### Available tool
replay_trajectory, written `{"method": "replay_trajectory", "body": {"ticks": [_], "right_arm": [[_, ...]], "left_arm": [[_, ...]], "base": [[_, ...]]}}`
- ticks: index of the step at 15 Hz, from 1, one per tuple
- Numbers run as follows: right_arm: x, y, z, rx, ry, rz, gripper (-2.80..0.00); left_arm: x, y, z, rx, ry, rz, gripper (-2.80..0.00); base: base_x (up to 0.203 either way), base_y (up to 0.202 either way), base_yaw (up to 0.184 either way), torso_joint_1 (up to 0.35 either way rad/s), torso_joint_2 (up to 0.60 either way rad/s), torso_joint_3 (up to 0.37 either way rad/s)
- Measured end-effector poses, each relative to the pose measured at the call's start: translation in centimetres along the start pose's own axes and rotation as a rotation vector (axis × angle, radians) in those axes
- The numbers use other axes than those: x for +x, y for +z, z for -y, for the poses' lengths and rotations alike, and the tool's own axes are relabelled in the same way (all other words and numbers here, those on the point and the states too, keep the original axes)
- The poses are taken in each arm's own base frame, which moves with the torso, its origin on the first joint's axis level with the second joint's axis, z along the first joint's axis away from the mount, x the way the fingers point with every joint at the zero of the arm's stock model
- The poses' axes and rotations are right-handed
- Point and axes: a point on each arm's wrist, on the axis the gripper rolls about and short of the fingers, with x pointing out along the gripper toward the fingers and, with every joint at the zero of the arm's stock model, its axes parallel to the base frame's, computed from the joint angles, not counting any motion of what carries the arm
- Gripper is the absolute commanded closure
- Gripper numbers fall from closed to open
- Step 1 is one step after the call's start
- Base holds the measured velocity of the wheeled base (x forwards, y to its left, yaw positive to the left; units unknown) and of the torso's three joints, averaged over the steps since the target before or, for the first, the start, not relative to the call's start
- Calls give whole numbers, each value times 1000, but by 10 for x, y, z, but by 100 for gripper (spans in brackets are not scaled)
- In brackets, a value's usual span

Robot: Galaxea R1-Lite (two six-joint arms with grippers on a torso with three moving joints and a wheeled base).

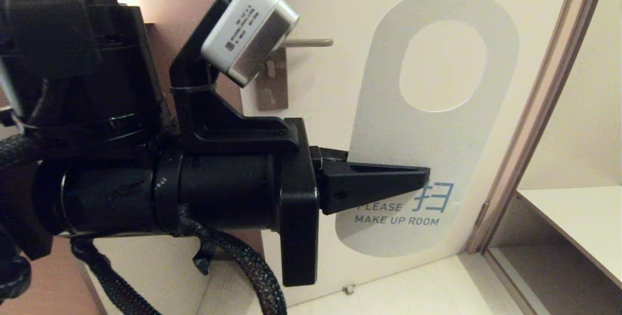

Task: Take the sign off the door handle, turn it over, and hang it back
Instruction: Hand it to the other hand

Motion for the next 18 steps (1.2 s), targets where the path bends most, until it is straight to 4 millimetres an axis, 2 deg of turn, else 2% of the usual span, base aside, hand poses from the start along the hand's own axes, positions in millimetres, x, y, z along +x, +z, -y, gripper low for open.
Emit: {"method": "replay_trajectory", "body": {"ticks": [4, 8, 12, 15, 16, 17, 18], "right_arm": [[0, 0, 0, 8, 1, -5, 0], [-5, 15, 0, 10, 58, 1, 0], [4, 54, 3, 17, 121, -36, 0], [25, 92, 4, 20, 230, -95, 0], [35, 105, 3, 21, 276, -118, -267], [45, 116, 2, 24, 321, -137, -280], [56, 125, 1, 27, 367, -157, -280]], "left_arm": [[10, -6, -12, -9, 12, -11, 0], [14, -10, -37, -6, 47, 3, 0], [14, -16, -61, 1, 15, 13, 0], [26, -26, -74, 15, 9, 32, 0], [30, -29, -78, 21, -4, 37, 0], [33, -33, -81, 20, -12, 36, 0], [37, -38, -85, 15, -14, 29, 0]], "base": [[0, 0, 0, 0, 0, 0], [0, 0, 0, 0, 0, 0], [0, 0, 0, 0, 0, 0], [0, 0, 0, 0, 0, 0], [0, 0, 0, 0, 0, 0], [0, 0, 0, 0, 0, 0], [0, 0, 0, 0, 0, 0]]}}
